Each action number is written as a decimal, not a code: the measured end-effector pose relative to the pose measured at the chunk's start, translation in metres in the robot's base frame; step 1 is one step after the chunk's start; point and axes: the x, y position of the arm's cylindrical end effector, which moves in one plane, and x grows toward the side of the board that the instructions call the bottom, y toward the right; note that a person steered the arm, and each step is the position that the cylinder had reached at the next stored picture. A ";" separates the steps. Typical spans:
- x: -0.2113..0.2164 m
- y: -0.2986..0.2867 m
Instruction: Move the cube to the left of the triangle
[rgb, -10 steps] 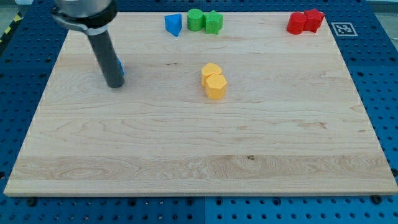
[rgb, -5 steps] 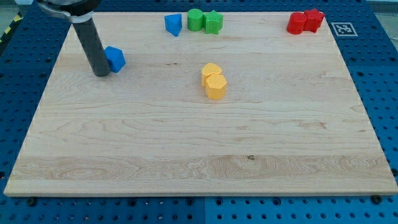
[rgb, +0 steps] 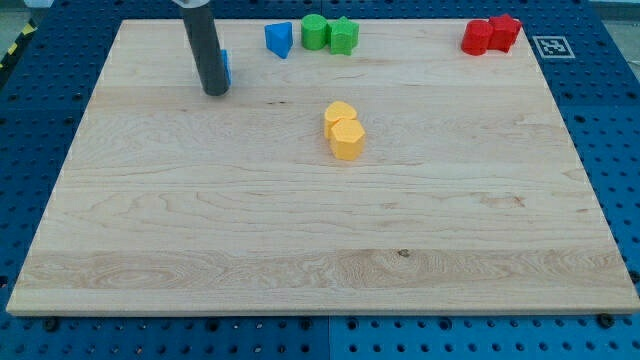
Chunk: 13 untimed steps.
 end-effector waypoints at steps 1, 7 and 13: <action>-0.007 0.000; -0.051 -0.017; -0.081 -0.016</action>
